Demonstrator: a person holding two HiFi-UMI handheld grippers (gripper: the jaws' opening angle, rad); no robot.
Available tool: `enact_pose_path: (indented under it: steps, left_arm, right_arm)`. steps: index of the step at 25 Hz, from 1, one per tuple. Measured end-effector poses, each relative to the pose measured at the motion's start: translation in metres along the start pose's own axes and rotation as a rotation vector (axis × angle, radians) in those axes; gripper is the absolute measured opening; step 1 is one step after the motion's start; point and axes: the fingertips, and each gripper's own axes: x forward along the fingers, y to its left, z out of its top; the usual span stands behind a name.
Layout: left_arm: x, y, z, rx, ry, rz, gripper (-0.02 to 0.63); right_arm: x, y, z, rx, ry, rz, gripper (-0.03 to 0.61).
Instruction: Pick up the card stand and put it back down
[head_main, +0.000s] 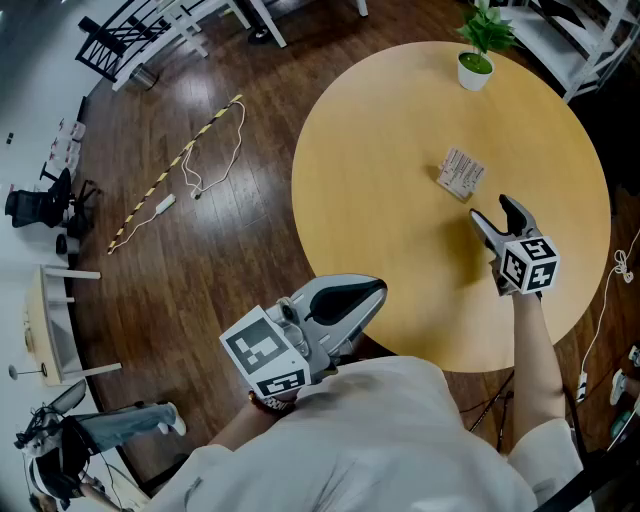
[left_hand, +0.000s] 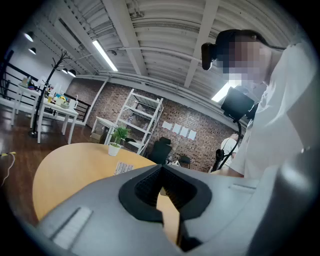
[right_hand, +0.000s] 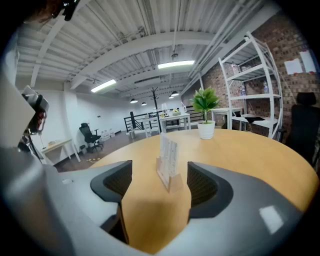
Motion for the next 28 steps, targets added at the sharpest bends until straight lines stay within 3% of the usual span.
enact_pose_path:
  steps: [5, 8, 12, 16, 18, 21, 28]
  left_arm:
    - [0.015, 0.042, -0.009, -0.033, 0.017, 0.051, -0.015]
    - [0.019, 0.06, -0.019, -0.073, 0.021, 0.106, -0.015]
    - [0.026, 0.07, -0.033, -0.113, 0.062, 0.112, -0.015]
    - [0.03, 0.079, -0.044, -0.167, 0.07, 0.121, -0.015]
    - [0.03, 0.078, -0.044, -0.167, 0.076, 0.124, -0.015]
    - [0.028, 0.077, -0.04, -0.153, 0.073, 0.122, -0.015]
    - [0.014, 0.075, -0.038, -0.099, 0.013, 0.061, -0.015]
  right_arm:
    - [0.06, -0.05, -0.009, -0.077, 0.089, -0.015, 0.345]
    - [0.095, -0.055, -0.02, -0.116, 0.122, 0.028, 0.341]
    - [0.127, -0.059, -0.028, -0.188, 0.178, 0.072, 0.294]
    - [0.14, -0.058, -0.031, -0.236, 0.176, 0.093, 0.089]
    - [0.136, -0.055, -0.031, -0.244, 0.18, 0.108, 0.075]
    - [0.12, -0.054, -0.024, -0.206, 0.148, 0.115, 0.071]
    - [0.051, -0.01, 0.025, -0.111, -0.067, 0.099, 0.067]
